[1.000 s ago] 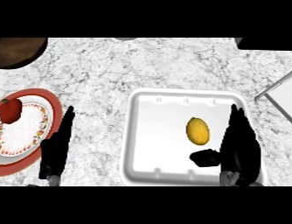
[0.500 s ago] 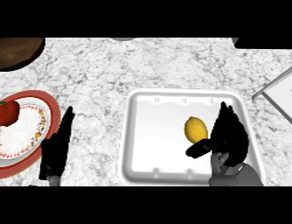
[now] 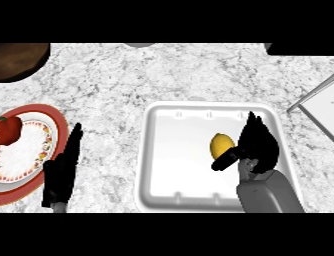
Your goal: Pick the lemon from the tray and place it in the tiered basket
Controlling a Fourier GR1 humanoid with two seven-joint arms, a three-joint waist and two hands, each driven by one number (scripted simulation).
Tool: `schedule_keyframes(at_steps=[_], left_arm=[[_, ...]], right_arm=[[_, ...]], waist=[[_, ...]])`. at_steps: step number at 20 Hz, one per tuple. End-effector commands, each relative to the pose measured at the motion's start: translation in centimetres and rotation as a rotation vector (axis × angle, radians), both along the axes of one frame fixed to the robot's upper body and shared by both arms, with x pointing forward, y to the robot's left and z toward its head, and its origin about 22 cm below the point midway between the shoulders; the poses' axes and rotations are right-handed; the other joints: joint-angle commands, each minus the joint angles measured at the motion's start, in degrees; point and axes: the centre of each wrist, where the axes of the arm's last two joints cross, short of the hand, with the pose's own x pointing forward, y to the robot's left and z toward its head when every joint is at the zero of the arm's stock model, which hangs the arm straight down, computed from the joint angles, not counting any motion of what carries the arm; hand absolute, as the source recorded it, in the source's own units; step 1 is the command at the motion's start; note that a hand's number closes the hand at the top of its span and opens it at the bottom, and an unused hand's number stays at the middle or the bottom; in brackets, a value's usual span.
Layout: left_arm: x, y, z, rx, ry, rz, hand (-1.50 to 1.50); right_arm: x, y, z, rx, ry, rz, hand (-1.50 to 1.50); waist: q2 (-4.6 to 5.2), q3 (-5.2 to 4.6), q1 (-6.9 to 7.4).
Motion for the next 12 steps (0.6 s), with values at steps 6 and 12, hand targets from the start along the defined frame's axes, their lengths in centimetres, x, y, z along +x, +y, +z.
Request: schedule_keyframes(at_steps=[6, 12], left_arm=[[-0.8, -0.8, -1.0, -0.014, 0.077, 0.009, 0.0], [-1.5, 0.3, -1.8, 0.009, 0.072, 0.02, 0.0]], right_arm=[[2.0, 0.5, -0.6, 0.002, 0.204, -0.177, -1.5], [0.9, 0.8, -1.5, 0.038, 0.222, -0.17, -1.5]], waist=[[0.33, -0.32, 0.14], [0.14, -0.34, -0.42]])
